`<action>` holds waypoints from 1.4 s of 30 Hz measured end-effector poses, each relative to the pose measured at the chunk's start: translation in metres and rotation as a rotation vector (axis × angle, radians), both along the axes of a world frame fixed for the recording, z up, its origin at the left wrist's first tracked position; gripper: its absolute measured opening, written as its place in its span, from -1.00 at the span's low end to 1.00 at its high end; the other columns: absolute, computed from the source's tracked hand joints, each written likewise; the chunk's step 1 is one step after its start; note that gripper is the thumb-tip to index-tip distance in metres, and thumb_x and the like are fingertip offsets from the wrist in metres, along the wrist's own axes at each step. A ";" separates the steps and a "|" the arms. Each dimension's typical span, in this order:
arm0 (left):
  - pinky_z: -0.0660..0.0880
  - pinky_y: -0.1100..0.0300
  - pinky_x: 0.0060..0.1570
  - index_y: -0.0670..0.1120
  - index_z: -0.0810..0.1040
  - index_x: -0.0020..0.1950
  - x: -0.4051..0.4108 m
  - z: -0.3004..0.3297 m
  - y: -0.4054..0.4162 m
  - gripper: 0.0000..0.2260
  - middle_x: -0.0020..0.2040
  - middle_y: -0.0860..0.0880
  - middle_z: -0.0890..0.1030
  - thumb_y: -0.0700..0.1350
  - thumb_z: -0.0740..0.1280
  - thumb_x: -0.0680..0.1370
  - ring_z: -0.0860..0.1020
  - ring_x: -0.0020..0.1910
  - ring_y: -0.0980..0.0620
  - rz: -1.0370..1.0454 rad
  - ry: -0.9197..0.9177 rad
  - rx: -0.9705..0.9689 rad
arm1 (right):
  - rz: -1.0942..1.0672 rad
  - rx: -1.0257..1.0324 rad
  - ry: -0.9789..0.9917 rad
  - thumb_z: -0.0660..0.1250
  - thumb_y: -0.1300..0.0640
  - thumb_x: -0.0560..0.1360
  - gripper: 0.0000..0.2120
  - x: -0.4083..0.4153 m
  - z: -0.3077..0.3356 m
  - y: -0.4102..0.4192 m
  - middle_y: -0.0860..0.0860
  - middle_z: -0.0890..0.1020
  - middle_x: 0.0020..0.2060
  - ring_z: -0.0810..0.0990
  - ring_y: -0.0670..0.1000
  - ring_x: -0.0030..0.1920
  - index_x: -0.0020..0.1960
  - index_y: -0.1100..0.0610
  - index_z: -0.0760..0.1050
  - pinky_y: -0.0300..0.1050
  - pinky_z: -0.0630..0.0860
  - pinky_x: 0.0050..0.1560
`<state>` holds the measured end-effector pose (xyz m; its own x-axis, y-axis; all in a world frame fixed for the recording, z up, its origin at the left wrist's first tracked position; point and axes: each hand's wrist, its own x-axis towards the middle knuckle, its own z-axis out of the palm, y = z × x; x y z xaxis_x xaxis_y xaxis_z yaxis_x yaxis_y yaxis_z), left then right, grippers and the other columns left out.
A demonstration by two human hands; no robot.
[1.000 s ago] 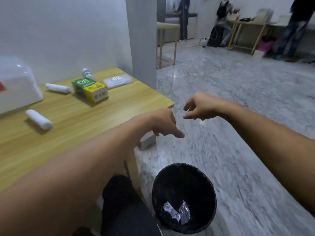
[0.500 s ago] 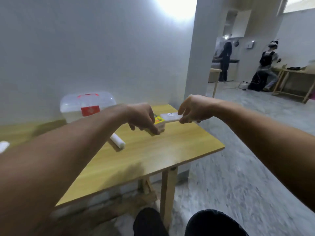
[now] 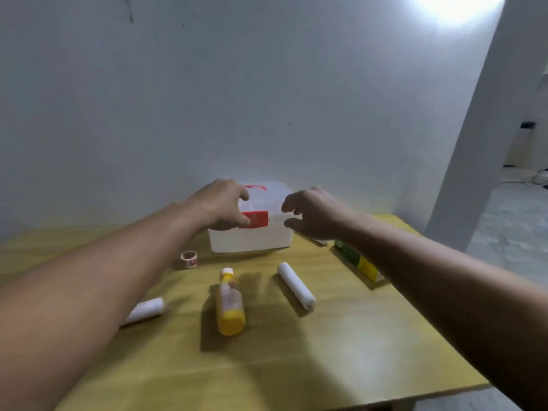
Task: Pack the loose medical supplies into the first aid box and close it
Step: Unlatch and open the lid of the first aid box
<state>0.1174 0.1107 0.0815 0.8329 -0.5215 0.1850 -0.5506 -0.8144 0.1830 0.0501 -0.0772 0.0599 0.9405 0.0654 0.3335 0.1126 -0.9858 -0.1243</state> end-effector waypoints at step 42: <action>0.30 -0.05 0.41 0.06 0.40 0.44 0.053 -0.045 0.009 -0.43 0.48 0.06 0.37 0.26 0.28 0.48 0.32 0.48 -0.04 0.071 -0.066 -0.136 | 0.572 -0.678 -0.856 0.35 0.06 0.52 -0.70 0.085 -0.070 -0.023 0.31 0.67 0.01 0.68 0.28 -0.08 0.13 0.24 0.42 0.10 0.61 -0.26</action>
<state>0.1704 0.1202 0.0365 0.8505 -0.4284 0.3051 -0.5071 -0.8219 0.2595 0.1350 -0.1000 -0.0103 0.2147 0.7959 0.5661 0.3424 -0.6042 0.7195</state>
